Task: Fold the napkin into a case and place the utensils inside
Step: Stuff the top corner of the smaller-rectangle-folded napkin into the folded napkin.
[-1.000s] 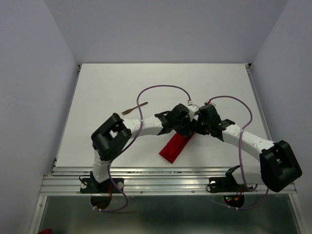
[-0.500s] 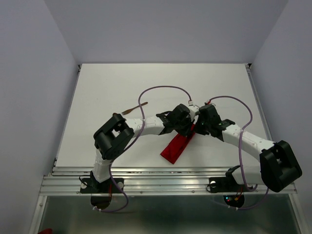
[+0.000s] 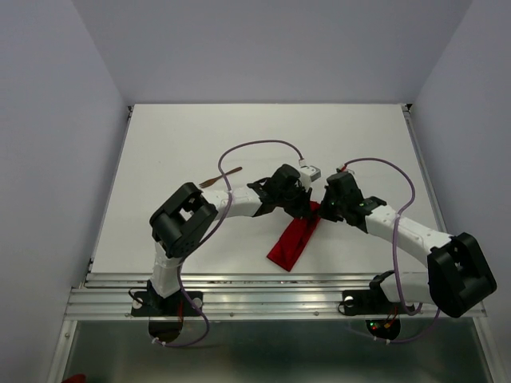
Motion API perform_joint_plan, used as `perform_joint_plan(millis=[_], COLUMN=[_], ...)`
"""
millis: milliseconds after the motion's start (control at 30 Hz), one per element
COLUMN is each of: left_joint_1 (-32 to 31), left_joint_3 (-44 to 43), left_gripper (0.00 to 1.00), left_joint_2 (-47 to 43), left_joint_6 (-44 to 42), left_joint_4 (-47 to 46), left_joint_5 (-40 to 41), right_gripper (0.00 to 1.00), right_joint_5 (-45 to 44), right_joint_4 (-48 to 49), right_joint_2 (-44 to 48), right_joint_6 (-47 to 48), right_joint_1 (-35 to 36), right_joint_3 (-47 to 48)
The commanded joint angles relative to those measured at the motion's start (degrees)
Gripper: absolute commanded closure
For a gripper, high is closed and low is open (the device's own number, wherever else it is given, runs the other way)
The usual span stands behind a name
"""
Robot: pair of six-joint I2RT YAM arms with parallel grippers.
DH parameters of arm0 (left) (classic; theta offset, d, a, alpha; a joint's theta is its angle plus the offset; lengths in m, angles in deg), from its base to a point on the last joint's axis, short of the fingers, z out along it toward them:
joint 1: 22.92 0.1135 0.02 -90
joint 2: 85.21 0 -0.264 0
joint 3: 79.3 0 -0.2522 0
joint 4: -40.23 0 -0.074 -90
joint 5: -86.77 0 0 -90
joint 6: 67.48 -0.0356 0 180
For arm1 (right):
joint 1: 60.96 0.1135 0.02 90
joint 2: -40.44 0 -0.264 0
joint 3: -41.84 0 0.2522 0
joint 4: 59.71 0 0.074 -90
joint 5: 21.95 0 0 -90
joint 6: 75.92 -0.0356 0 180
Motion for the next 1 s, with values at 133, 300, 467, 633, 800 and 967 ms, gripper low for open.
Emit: perform_joint_plan(millis=[133, 300, 467, 633, 800, 967], left_joint_1=[1.2, 1.2, 1.2, 1.2, 1.4, 1.4], left_joint_3=[-0.8, 0.7, 0.3, 1.8, 5.1, 4.8], left_gripper=[1.0, 0.82, 0.62, 0.6, 0.61, 0.66], left_joint_2=[-1.8, -3.7, -4.6, -6.3, -8.6, -7.6], left_joint_6=[2.6, 2.3, 1.3, -0.5, -0.5, -0.4], left_joint_4=[-2.8, -2.3, 0.0, 1.3, -1.2, -0.7], left_joint_5=[-5.7, -4.2, -3.0, -1.3, -2.1, -2.3], right_gripper=[0.99, 0.99, 0.99, 0.99, 0.99, 0.99], right_joint_5=[0.3, 0.0, -0.2, -0.4, -0.2, -0.2], right_joint_4=[1.7, 1.6, 1.6, 1.6, 1.7, 1.6], right_joint_2=[2.3, 2.8, 2.7, 2.8, 2.5, 2.6], right_joint_6=[-0.9, -0.8, -1.2, -1.2, -1.2, -1.2], right_joint_1=[0.4, 0.4, 0.4, 0.4, 0.4, 0.4], right_joint_3=[-0.1, -0.6, -0.6, -0.6, -0.5, -0.4])
